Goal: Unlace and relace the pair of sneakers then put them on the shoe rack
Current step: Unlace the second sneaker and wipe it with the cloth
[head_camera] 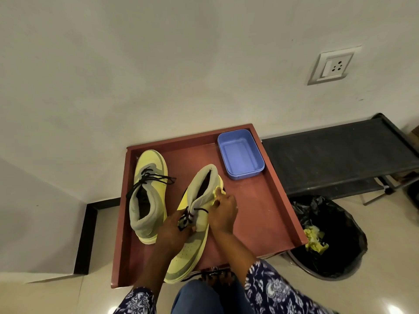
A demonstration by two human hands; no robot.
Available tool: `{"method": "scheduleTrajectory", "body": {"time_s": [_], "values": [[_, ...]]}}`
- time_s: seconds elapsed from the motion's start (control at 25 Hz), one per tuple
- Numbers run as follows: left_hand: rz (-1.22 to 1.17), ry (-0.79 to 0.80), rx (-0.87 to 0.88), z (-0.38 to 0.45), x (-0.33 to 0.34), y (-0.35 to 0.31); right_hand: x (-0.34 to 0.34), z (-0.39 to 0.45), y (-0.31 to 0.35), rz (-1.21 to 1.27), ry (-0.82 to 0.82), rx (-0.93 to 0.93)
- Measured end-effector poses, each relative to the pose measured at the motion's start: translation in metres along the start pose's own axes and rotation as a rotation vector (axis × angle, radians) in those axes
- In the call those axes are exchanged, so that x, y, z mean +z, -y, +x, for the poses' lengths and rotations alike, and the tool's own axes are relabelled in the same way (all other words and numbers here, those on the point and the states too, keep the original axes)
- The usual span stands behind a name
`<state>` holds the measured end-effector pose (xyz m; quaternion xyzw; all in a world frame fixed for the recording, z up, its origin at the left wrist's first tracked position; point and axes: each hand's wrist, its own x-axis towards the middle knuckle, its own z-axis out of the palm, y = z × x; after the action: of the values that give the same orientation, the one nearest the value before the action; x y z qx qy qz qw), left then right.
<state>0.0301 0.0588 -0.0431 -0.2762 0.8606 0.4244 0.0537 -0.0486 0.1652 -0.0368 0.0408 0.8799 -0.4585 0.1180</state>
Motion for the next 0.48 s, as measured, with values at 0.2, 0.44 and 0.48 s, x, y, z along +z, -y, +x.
{"method": "scheduleTrajectory", "body": {"time_s": [0.2, 0.44, 0.48], "values": [[0.018, -0.008, 0.006, 0.0, 0.001, -0.001, 0.009, -0.02, -0.008, 0.168, -0.051, 0.03], [0.022, 0.026, 0.005, 0.003, 0.002, 0.007, 0.004, 0.011, -0.002, 0.188, -0.07, 0.092], [0.02, 0.028, 0.002, 0.004, 0.003, 0.008, 0.004, 0.016, -0.002, 0.174, -0.076, 0.091]]}}
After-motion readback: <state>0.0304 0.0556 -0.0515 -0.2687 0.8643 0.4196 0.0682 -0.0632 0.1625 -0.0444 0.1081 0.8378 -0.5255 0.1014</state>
